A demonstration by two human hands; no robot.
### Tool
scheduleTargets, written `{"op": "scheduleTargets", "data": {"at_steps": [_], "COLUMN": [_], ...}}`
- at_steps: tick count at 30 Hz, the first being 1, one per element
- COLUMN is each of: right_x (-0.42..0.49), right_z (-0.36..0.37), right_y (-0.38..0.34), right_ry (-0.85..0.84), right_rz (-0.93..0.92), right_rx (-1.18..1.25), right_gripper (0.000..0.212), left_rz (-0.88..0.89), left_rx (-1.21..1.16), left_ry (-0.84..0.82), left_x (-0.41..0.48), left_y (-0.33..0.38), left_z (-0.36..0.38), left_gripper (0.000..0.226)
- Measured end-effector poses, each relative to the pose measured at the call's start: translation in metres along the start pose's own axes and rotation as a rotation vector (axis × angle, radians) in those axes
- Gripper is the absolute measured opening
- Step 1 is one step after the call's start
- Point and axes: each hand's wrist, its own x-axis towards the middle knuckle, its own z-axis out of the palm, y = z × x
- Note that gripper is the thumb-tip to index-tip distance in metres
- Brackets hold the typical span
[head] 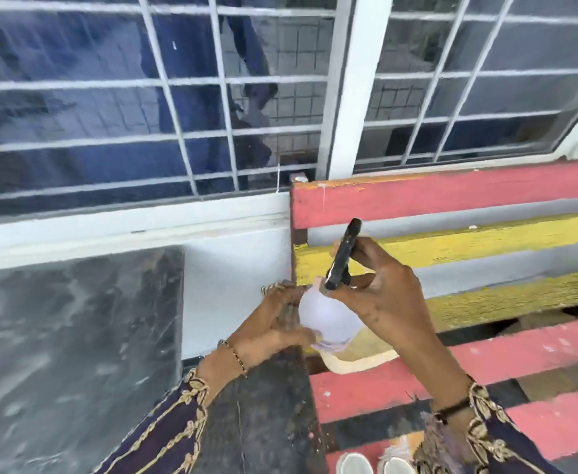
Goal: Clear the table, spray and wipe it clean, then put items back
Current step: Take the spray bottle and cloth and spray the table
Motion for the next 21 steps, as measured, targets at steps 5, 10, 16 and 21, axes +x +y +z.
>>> {"op": "scheduleTargets", "data": {"at_steps": [5,10,16,21], "right_x": [-0.032,-0.073,-0.122,-0.137], "right_z": [0.045,0.132,0.261,0.342], "right_y": [-0.105,-0.194,-0.283,-0.325], "right_ry": [-0.212,-0.305,-0.068,-0.093], "right_rz": [-0.111,-0.209,-0.153,-0.131], "right_rx": [0.281,0.520,0.609,0.577], "right_gripper": [0.049,0.037,0.023,0.058], "left_rz": [0.068,0.059,-0.017,-0.178], "left_rx": [0.228,0.556,0.749,0.626], "left_ry": [0.144,0.562,0.846,0.881], "left_x": [-0.114,-0.229,-0.317,-0.373], "left_y": [0.037,0.046,0.039,0.018], "left_z": [-0.050,-0.104,-0.161,-0.209], "left_gripper": [0.073,0.074,0.081,0.090]}}
